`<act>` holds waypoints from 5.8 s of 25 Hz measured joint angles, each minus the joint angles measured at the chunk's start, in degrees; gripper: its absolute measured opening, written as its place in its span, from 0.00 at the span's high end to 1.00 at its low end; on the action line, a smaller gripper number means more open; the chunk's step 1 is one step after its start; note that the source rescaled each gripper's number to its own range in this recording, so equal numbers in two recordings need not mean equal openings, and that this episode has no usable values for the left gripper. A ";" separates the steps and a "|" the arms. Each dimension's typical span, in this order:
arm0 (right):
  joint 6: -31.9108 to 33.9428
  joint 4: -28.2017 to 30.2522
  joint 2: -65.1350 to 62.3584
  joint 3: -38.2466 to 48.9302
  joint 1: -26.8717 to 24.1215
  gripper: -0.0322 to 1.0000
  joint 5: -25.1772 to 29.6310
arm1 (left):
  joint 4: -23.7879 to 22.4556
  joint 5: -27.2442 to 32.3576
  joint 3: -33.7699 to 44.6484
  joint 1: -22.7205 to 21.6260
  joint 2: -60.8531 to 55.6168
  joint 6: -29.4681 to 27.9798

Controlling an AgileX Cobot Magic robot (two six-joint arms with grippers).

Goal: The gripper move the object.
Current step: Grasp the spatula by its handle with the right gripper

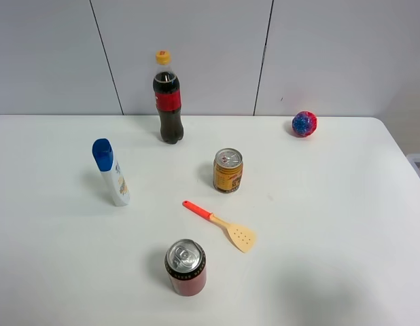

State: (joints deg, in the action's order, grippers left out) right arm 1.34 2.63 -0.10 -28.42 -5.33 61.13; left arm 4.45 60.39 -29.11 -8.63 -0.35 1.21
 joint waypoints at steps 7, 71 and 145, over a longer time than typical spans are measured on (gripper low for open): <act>0.00 0.00 0.00 0.00 0.00 0.08 0.00 | 0.00 0.00 0.00 0.00 0.00 0.00; -24.09 -13.34 86.13 -42.56 41.45 0.08 -10.40 | 0.00 0.00 0.00 0.00 0.00 0.00; -18.04 -6.16 122.81 -50.30 47.87 0.24 -15.89 | 0.00 0.00 0.00 0.00 0.00 0.05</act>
State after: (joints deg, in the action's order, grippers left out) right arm -16.70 -3.53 122.71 -78.72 42.54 45.24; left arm 4.45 60.39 -29.11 -8.63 -0.35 1.26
